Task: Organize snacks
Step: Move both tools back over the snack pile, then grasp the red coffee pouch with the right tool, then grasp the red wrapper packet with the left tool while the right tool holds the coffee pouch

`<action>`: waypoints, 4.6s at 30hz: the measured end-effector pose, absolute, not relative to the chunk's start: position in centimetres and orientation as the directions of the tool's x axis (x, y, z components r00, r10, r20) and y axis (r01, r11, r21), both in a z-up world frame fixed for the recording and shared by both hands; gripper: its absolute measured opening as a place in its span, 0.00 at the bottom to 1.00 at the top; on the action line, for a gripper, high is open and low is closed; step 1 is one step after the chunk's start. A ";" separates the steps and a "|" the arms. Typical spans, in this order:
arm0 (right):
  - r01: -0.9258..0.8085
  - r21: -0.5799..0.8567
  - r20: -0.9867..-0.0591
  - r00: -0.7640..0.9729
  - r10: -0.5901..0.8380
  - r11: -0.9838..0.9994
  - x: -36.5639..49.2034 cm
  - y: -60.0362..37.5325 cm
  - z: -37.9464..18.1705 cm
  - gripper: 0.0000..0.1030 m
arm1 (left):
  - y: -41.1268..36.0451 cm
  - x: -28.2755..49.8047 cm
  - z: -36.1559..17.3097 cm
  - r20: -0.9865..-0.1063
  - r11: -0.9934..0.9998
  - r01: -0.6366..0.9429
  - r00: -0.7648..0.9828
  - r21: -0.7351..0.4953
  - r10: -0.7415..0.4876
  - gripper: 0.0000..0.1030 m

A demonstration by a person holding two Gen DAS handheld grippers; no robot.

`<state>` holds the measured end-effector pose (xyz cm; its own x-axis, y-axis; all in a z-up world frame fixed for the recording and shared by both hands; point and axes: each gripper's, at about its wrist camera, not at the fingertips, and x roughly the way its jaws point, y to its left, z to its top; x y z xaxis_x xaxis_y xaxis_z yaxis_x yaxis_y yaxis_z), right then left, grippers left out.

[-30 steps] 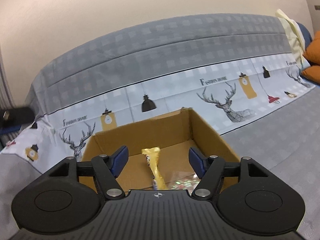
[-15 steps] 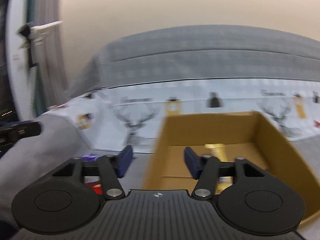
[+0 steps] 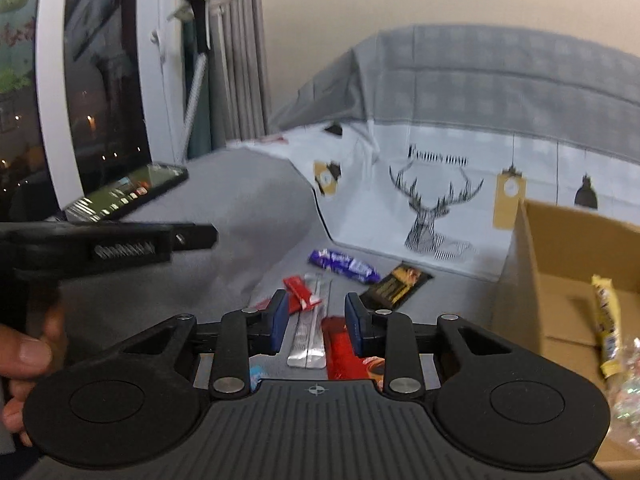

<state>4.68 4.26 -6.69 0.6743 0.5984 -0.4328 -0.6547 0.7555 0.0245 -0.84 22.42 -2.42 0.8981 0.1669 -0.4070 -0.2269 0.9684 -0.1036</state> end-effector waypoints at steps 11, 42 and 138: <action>-0.596 -0.005 -0.567 0.663 0.489 0.803 10.2 7.4 -11.0 0.66 | 23.6 0.5 -3.0 -0.449 0.961 -0.244 0.879 -0.131 0.162 0.15; -0.566 0.006 -0.668 0.611 0.424 0.824 13.3 7.1 -14.5 0.49 | 23.3 0.8 -3.3 -0.475 0.967 -0.235 0.865 -0.100 0.161 0.15; -0.580 0.033 -0.715 0.555 0.425 0.814 4.2 1.3 -15.7 0.57 | 19.5 10.7 -11.4 -0.866 0.992 -0.123 0.493 0.021 0.080 0.70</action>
<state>4.21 1.26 -15.70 0.5553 0.4247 -0.7150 -0.5798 0.8141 0.0333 10.67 19.55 -11.40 0.4929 0.0796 -0.8664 -0.1227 0.9922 0.0213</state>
